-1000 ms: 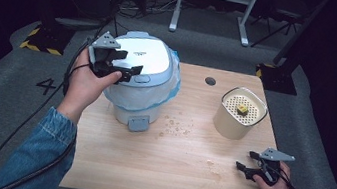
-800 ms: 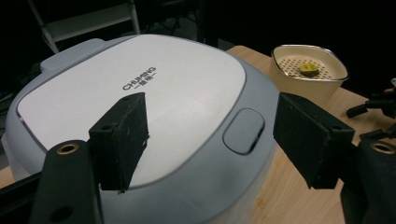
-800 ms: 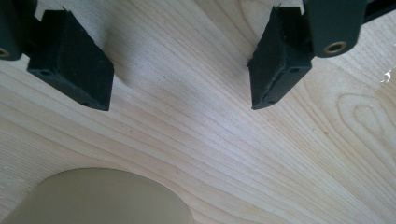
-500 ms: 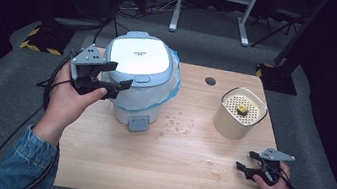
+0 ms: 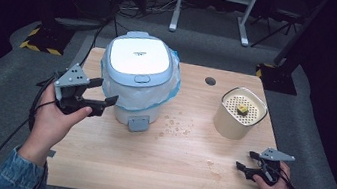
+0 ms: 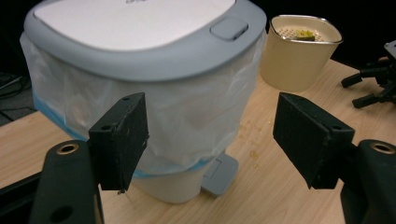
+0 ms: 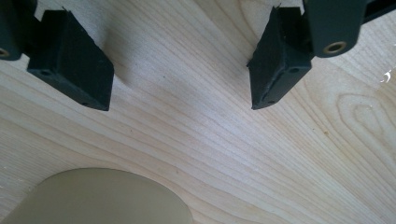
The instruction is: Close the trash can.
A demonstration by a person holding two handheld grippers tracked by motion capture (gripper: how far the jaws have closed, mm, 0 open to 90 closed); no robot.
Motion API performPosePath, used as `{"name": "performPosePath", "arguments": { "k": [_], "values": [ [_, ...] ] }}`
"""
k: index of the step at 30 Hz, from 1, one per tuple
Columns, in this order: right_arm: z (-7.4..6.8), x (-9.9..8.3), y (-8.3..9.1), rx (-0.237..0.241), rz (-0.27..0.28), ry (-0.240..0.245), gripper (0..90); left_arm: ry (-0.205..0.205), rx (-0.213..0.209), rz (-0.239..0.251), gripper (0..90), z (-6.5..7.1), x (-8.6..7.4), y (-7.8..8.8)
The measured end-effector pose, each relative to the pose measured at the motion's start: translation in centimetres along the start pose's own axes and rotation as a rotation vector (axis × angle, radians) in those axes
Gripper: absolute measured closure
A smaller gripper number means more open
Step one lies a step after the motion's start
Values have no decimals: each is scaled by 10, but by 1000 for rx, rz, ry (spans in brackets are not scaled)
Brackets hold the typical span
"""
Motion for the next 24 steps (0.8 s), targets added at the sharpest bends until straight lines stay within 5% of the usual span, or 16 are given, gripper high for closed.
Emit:
{"name": "performPosePath", "arguments": {
  "k": [9, 24],
  "values": [
    [0, 0, 0, 3, 0, 0, 223, 39, 26, -23, 271, -8, -36, 1],
    [0, 0, 0, 3, 0, 0, 223, 89, 32, -73, 268, -15, -86, -23]
  ]
}}
Point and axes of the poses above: each handheld gripper's, and its own axes: y roughly backward along the jaws, x roughly out of its top, z roughly to its right, the point moved 9 cm from there along -y, roughly forward along the jaws, and after that the axes turned 7 degrees about -z, right-handed, at the moved point
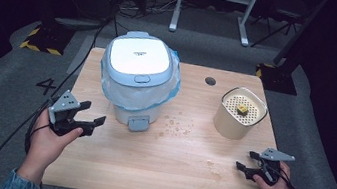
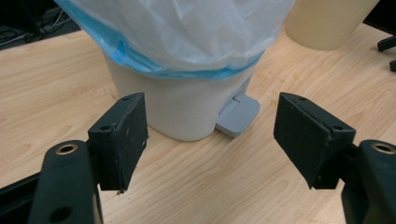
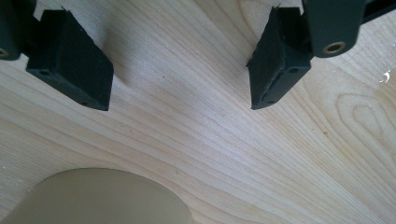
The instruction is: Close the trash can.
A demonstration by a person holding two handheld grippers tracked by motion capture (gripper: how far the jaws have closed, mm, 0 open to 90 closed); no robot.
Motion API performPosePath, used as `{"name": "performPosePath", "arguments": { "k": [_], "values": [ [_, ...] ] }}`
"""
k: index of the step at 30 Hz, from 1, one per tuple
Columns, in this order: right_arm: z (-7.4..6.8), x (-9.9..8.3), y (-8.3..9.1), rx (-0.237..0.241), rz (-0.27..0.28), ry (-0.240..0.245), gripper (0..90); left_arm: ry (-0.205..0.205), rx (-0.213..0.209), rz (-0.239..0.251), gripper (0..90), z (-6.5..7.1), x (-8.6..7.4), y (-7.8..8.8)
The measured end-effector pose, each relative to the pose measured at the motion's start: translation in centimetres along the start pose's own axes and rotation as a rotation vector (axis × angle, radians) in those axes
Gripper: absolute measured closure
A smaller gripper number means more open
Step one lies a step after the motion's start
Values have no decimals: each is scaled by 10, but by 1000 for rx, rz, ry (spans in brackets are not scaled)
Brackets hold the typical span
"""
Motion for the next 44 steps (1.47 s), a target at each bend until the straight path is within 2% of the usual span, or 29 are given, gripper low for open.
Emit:
{"name": "performPosePath", "arguments": {
  "k": [8, 12, 19, 29, 34, 37, 44],
  "values": [
    [0, 0, 0, 0, 0, 0, 223, 13, 10, -24, 271, -2, -19, -15],
    [0, 0, 0, 0, 0, 0, 223, 27, 2, -43, 271, -1, -31, -23],
    [0, 0, 0, 0, 0, 0, 223, 64, 0, -74, 270, -5, -53, -36],
    [0, 0, 0, 0, 0, 0, 223, 125, -38, -99, 266, -6, -77, -47],
    [0, 0, 0, 0, 0, 0, 223, 125, -31, -116, 264, -8, -82, -49],
    [0, 0, 0, 0, 0, 0, 223, 111, -28, -146, 264, -7, -87, -52],
    [0, 0, 0, 1, 0, 0, 223, 92, -44, -174, 263, -3, -90, -57]
  ]
}}
Point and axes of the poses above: each handheld gripper's, and its own axes: y roughly backward along the jaws, x roughly out of its top, z roughly to its right, the point moved 9 cm from there along -y, roughly forward along the jaws, and after that the axes turned 7 degrees about -z, right-handed, at the moved point
